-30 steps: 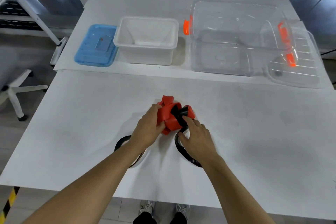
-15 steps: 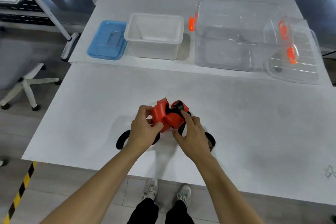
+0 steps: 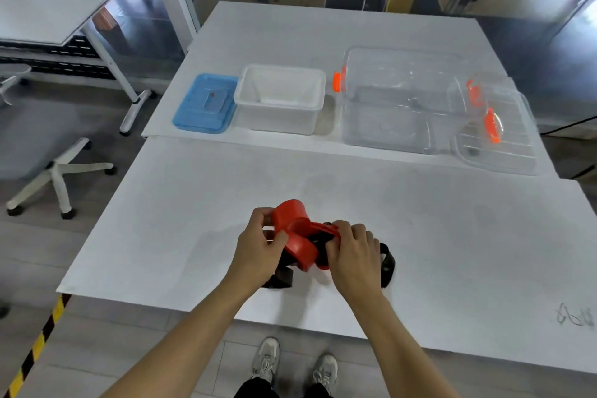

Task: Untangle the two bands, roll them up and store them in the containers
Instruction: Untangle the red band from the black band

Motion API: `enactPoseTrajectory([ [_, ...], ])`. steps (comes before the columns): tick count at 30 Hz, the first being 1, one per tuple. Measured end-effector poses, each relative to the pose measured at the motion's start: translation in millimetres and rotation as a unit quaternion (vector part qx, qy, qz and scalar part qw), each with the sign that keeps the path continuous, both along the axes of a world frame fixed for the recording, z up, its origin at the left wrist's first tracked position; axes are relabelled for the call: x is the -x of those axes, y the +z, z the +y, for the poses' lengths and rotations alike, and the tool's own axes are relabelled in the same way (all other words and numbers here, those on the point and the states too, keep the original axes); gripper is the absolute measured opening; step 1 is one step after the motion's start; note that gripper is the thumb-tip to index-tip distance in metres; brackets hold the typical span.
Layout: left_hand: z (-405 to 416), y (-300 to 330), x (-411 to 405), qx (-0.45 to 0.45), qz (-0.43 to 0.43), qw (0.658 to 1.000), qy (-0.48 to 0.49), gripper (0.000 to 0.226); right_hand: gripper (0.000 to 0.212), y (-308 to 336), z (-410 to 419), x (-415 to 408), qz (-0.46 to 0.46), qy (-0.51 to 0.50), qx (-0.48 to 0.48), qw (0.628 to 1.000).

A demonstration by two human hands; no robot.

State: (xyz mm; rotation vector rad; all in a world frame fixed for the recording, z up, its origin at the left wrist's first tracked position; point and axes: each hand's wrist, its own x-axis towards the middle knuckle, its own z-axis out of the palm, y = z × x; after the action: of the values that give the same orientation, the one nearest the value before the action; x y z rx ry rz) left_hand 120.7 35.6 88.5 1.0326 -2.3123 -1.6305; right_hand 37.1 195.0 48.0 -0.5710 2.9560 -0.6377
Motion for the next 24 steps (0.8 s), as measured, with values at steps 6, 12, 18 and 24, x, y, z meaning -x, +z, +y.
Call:
enactPoseTrajectory([
  [6,-3,4,5,0.014,-0.008,0.998,0.053,0.018,0.026,22,8,14,-0.164,-0.017,0.057,0.985],
  [12,-1,18,16,0.011,0.005,0.991,0.132,0.014,0.029,42,1,29,-0.170,-0.077,0.068,0.980],
  [18,-17,16,26,-0.127,0.017,0.962,0.239,0.039,0.022,45,3,37,-0.173,-0.107,0.104,0.974],
  [24,-24,8,16,-0.234,0.043,0.928,0.288,0.022,0.018,46,8,46,-0.183,-0.145,0.170,0.957],
])
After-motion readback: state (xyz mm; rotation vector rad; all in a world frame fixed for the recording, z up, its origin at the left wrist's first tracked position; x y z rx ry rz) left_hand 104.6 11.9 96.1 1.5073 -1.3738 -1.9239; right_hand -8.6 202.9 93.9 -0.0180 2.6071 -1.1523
